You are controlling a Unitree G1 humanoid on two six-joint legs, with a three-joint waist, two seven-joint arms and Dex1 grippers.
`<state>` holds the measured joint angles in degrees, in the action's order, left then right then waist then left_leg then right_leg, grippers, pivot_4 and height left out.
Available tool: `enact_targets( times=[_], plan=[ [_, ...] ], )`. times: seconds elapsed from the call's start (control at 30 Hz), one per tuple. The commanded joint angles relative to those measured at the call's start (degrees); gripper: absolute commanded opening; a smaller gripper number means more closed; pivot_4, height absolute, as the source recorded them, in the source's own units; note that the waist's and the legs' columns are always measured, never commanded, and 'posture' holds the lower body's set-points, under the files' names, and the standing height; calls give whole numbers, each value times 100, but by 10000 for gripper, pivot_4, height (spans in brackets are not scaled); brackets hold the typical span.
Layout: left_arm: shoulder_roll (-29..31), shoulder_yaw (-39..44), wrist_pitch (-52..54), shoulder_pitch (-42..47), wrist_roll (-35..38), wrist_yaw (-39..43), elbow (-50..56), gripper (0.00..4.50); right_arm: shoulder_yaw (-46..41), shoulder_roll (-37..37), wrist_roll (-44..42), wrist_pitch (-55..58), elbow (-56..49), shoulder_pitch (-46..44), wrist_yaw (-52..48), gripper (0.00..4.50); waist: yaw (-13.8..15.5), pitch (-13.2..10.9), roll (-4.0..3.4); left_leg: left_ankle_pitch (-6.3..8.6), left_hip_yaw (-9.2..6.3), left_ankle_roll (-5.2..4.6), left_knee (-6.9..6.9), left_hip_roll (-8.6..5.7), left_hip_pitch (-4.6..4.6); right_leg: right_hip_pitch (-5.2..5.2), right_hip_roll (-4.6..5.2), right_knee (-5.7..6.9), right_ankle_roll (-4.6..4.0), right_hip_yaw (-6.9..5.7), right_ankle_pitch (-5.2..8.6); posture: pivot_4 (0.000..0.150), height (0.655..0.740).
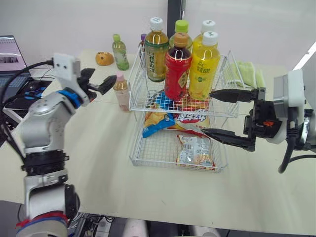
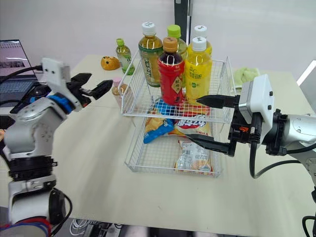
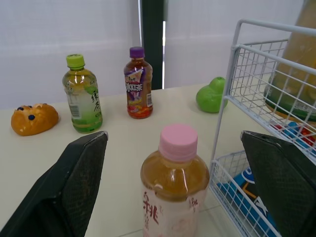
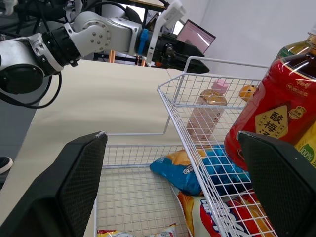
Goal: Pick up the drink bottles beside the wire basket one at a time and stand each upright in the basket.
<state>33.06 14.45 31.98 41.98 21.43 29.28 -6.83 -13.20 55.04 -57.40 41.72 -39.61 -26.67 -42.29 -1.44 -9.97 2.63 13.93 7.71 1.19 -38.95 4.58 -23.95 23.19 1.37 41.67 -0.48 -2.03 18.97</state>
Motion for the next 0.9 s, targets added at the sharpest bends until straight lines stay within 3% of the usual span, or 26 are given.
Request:
enact_targets(
  times=[0.03,0.27,0.67,0.77,0.9],
  plan=[
    [-286,-40,-28,429,-106,-516,-83,44860,-103,52,-5,-47,-85,-153,65,45000,-2,0,0,0,0,0,0,0,0,0,0,0,0,0,0,1500,7155],
    [-587,-234,-194,884,-417,-854,-914,44860,-56,50,9,9,-126,-216,213,45000,-5,0,0,-1,2,1,0,0,2,0,0,0,0,0,0,1500,7155],
    [-707,-413,-391,1208,-625,-737,-1808,44860,86,21,29,72,-160,-302,389,45000,-3,0,0,-1,2,2,0,0,1,1,0,-2,0,-1,0,1500,7155],
    [-724,-495,-537,1245,-723,-661,-1972,39307,121,8,32,89,-157,-340,416,45000,-2,0,0,-1,3,2,0,0,1,1,0,-2,0,-1,0,1500,7155],
    [-698,-601,-684,1227,-815,-538,-2059,26913,113,16,26,95,-164,-340,444,45000,-1,0,0,-1,3,2,0,0,0,1,1,-2,0,-1,0,1500,7155]
  ],
)
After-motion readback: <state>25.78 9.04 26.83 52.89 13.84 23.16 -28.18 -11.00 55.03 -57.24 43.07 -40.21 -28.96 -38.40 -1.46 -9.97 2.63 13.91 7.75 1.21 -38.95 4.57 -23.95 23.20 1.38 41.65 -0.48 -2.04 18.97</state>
